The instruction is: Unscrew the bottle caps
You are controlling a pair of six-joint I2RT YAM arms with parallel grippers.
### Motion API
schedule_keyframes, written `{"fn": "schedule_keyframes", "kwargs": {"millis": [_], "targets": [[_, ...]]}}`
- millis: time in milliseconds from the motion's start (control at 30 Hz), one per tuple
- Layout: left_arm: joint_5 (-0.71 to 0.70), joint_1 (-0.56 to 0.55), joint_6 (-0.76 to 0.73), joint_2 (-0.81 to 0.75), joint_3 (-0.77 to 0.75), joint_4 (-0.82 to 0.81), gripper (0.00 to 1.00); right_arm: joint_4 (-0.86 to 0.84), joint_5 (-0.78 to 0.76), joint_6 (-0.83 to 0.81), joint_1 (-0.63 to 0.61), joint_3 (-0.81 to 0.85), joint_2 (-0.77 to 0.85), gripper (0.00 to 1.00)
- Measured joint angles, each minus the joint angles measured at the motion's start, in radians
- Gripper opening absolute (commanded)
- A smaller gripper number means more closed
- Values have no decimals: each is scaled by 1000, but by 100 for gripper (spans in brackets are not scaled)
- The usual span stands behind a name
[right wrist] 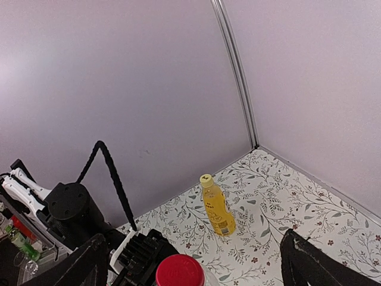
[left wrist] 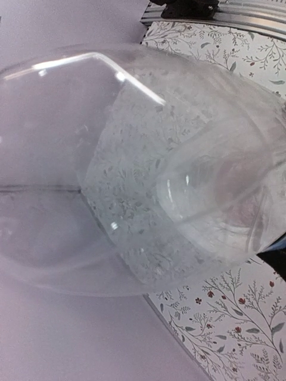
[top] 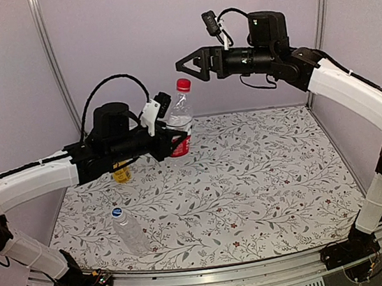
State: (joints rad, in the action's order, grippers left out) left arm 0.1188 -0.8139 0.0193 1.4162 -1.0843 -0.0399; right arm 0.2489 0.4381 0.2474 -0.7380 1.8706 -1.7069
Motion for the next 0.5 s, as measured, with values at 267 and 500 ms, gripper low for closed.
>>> {"fn": "schedule_keyframes", "kwargs": {"millis": [267,500], "targets": [[-84,-13,-6,0,0,0,39,2,-72,22,-21,11,-25,99],[-135,-15,-8,0,0,2,39,9,-122,27,-34,23,-32,93]]}}
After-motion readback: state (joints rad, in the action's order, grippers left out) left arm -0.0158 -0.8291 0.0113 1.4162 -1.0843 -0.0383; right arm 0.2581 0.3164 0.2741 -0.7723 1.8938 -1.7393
